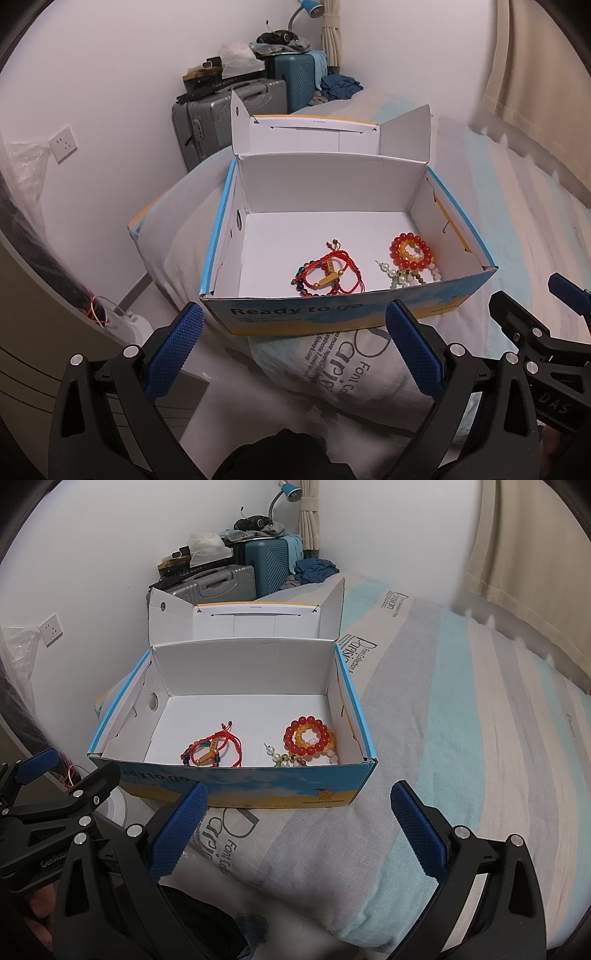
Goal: Organize jewelry
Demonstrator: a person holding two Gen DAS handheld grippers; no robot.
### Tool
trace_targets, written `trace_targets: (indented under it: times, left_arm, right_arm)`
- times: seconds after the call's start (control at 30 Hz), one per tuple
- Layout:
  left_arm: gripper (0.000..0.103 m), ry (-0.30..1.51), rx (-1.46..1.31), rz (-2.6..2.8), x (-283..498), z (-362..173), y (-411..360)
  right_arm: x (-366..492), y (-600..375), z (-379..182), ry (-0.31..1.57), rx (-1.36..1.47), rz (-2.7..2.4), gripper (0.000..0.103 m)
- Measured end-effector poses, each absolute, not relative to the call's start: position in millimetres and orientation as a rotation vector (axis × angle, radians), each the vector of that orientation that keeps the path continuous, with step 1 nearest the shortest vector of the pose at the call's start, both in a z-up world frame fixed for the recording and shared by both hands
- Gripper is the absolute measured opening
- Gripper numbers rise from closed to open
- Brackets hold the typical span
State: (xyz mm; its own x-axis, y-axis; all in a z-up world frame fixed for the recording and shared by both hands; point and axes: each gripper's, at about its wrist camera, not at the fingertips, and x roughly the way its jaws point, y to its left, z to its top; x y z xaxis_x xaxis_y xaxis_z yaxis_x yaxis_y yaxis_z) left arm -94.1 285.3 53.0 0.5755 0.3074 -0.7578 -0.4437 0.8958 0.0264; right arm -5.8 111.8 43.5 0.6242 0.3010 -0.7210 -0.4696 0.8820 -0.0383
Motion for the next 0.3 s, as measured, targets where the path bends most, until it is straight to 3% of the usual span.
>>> trace_targets:
  times: [0.3]
  left_arm:
    - [0.097,0.855,-0.169,0.445,-92.2,51.9,285.7]
  right_arm:
    - [-6.2,111.9,43.0,0.780,-0.234,0.449,0.095]
